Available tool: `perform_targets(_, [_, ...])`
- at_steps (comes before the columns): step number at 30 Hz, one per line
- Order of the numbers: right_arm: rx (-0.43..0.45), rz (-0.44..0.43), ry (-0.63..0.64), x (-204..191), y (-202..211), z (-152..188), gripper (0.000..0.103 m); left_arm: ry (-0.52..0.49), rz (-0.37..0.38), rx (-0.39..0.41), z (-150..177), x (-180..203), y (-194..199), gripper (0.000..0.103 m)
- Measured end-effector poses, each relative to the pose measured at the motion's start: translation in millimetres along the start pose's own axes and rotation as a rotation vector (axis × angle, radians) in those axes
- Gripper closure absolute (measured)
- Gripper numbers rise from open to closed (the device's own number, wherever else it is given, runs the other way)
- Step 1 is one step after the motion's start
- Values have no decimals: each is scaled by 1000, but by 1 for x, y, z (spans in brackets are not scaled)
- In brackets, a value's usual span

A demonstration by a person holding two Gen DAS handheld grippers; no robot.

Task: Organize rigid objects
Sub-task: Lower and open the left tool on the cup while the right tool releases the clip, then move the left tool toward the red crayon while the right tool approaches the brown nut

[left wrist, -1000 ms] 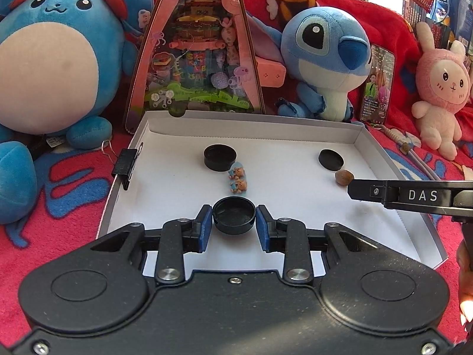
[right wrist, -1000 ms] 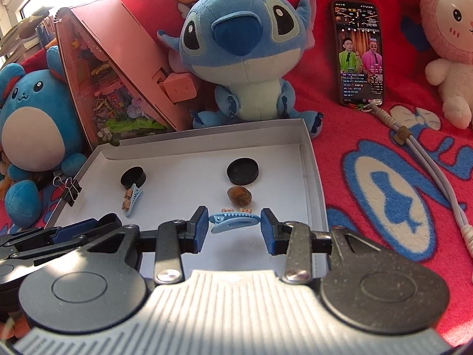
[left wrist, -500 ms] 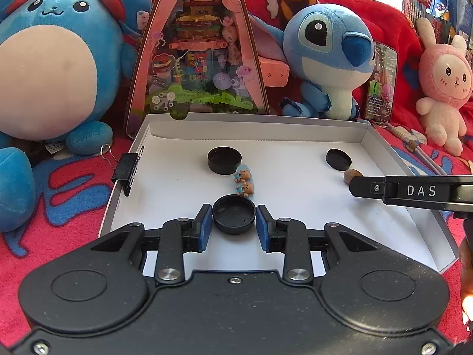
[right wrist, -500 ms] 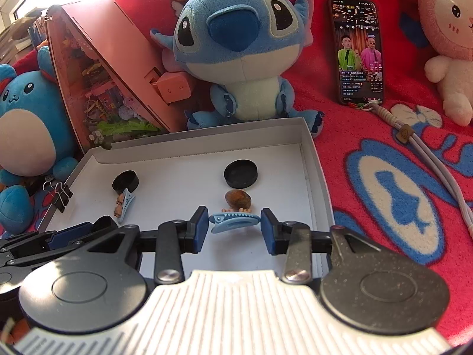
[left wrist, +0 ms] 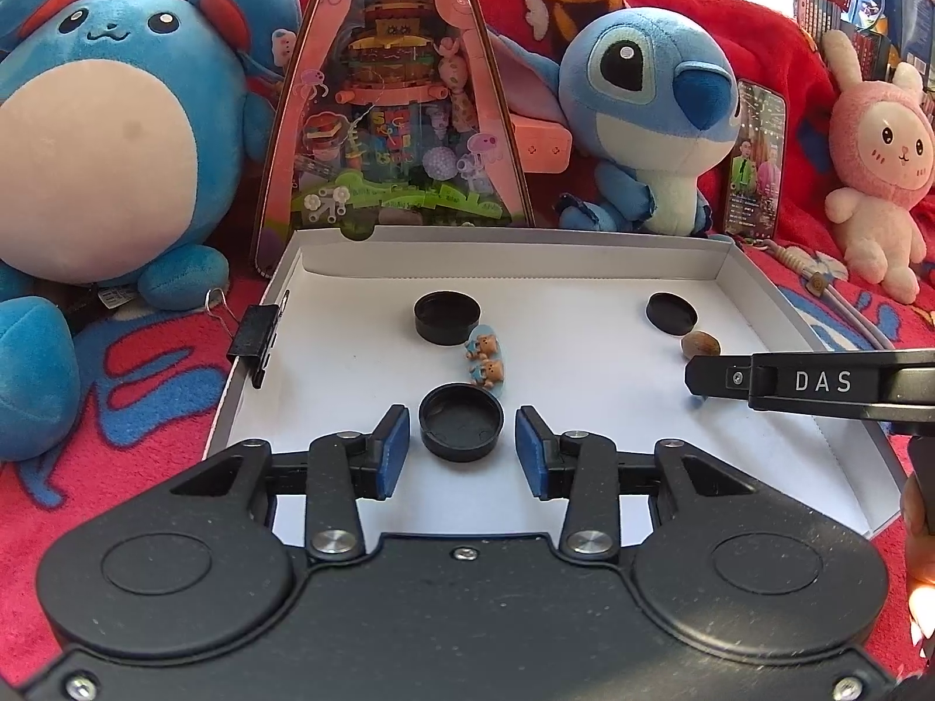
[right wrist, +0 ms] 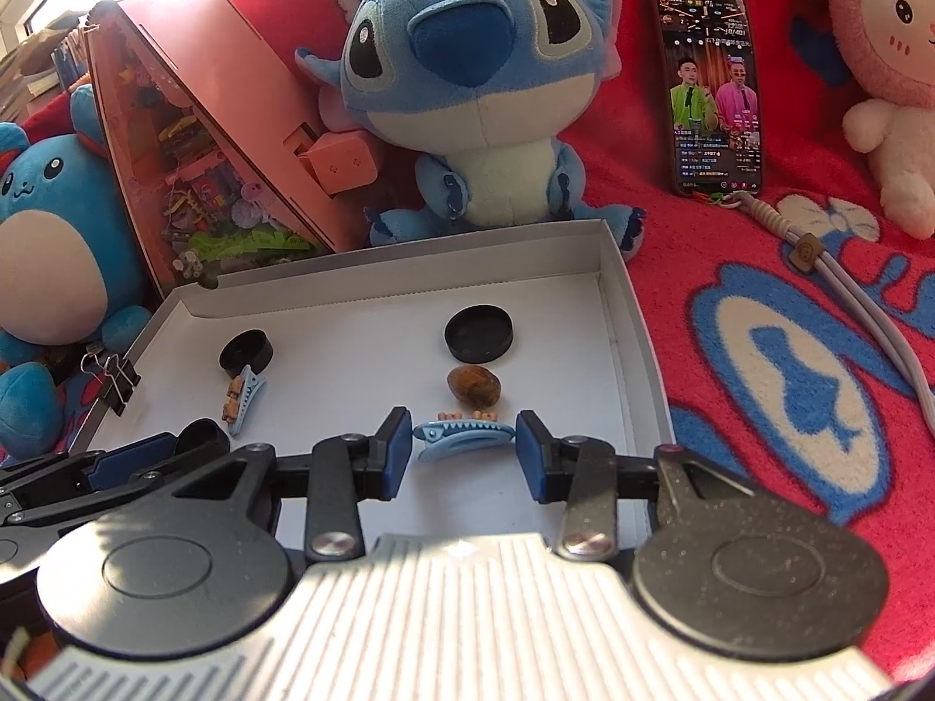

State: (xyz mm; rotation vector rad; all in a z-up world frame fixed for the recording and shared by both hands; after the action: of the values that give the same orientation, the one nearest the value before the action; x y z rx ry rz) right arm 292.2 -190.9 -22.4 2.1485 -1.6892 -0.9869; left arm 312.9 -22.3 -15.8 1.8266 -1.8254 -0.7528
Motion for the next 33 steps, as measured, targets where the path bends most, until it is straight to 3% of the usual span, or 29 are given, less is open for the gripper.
perform_targets(3, [3, -22, -10, 1, 4, 1, 43, -11, -2, 7, 0, -1, 6, 59])
perform_targets(5, [7, -37, -12, 0, 8, 2, 43, -18, 12, 20, 0, -1, 14, 52])
perform_targets(14, [60, -88, 61, -6, 51, 12, 34, -51, 53, 98, 8, -6, 65, 39])
perform_targets(29, [116, -144, 324, -37, 135, 74, 25, -89, 128, 155, 65, -10, 150, 37])
perform_targets(33, [116, -159, 400, -47, 149, 91, 24, -91, 133, 139, 82, -12, 162, 36])
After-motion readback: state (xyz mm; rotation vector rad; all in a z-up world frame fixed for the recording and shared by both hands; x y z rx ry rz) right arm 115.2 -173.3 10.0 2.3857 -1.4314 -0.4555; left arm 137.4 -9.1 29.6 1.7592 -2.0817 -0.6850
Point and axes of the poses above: each gripper's, at about its wrist camera, not at the fingertips, and y roughly against the way its jaws point, x to its right, z to its underside, the point moved 5 cm from there along -y, roughly the way its jaws point, and after that the axes turned 11 degrees about -z, right-handed, at the moved point
